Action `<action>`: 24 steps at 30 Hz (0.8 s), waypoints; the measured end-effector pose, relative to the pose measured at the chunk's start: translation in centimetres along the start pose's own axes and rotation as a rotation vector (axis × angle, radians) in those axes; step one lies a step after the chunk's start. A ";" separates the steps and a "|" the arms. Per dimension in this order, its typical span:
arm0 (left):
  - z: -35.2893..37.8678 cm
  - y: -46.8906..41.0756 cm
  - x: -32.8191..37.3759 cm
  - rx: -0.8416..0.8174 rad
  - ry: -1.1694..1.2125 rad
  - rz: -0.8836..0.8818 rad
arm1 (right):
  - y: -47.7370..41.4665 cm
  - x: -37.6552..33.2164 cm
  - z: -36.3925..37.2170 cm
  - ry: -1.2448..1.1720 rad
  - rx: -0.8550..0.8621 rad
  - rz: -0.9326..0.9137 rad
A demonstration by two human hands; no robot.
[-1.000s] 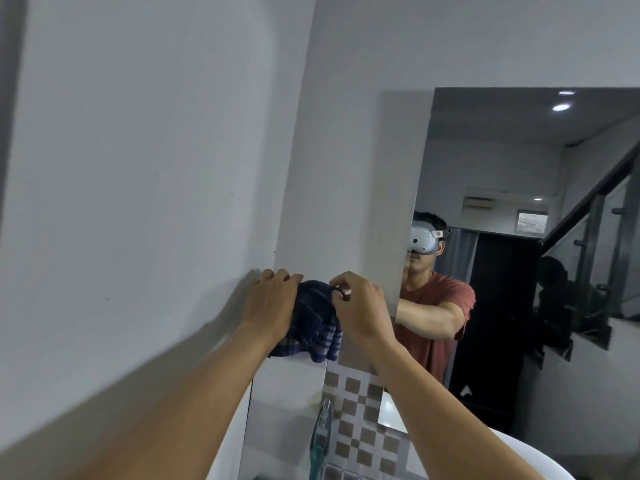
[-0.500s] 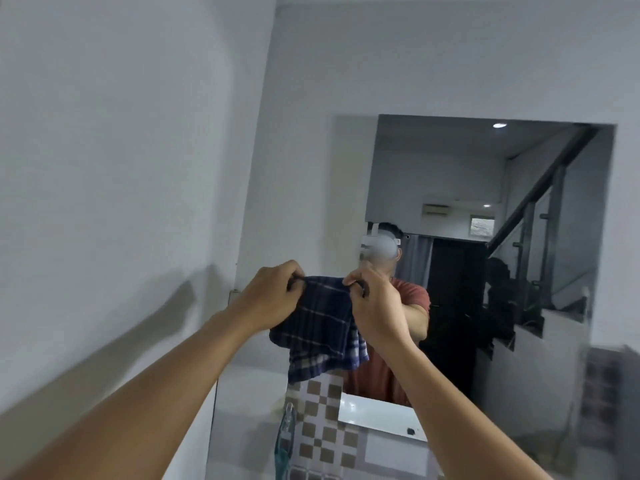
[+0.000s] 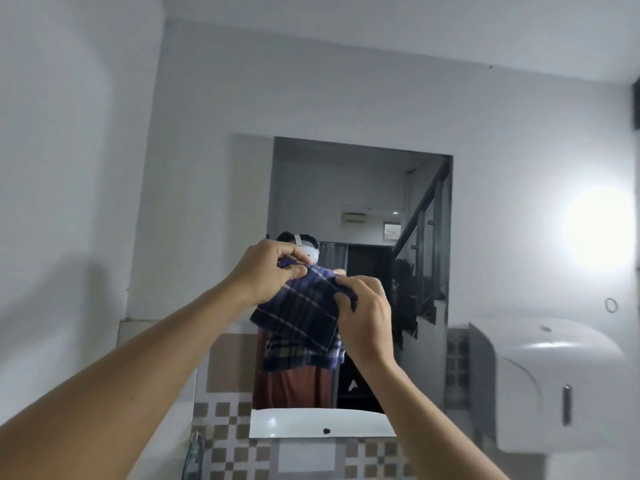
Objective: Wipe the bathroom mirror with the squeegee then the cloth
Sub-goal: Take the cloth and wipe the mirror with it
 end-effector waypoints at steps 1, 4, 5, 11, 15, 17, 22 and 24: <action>0.2 -0.9 0.9 0.015 0.014 0.018 | 0.1 -0.4 -0.4 0.007 0.041 -0.007; 0.4 -3.6 3.5 0.054 0.050 0.049 | 0.1 -1.2 0.0 0.100 -0.037 0.090; 0.4 -4.3 4.1 0.057 0.069 0.043 | 0.0 -1.3 0.3 0.153 -0.060 0.104; 0.3 -6.3 6.3 -0.005 0.247 0.017 | -1.8 -2.1 1.4 0.094 0.010 0.002; -0.4 -6.4 5.5 0.009 0.303 0.011 | -3.1 -2.3 2.0 0.079 0.072 -0.129; -0.7 -6.7 4.3 0.057 0.306 -0.003 | -4.1 -2.2 2.5 0.098 0.069 -0.130; -0.5 -3.9 -1.2 0.355 -0.079 -0.048 | -8.0 -2.5 3.6 0.227 0.098 -0.162; 1.6 -1.2 -2.9 0.318 -0.326 0.073 | -9.9 -3.3 4.2 0.289 0.114 -0.204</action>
Point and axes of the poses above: each hand's wrist, its own y-axis away from the middle knuckle, its own z-axis out of the palm, x = y × z, the point moved 5 cm from there along -y, towards the middle knuckle, and after that the axes turned 11 degrees about z, right-handed, at the moved point
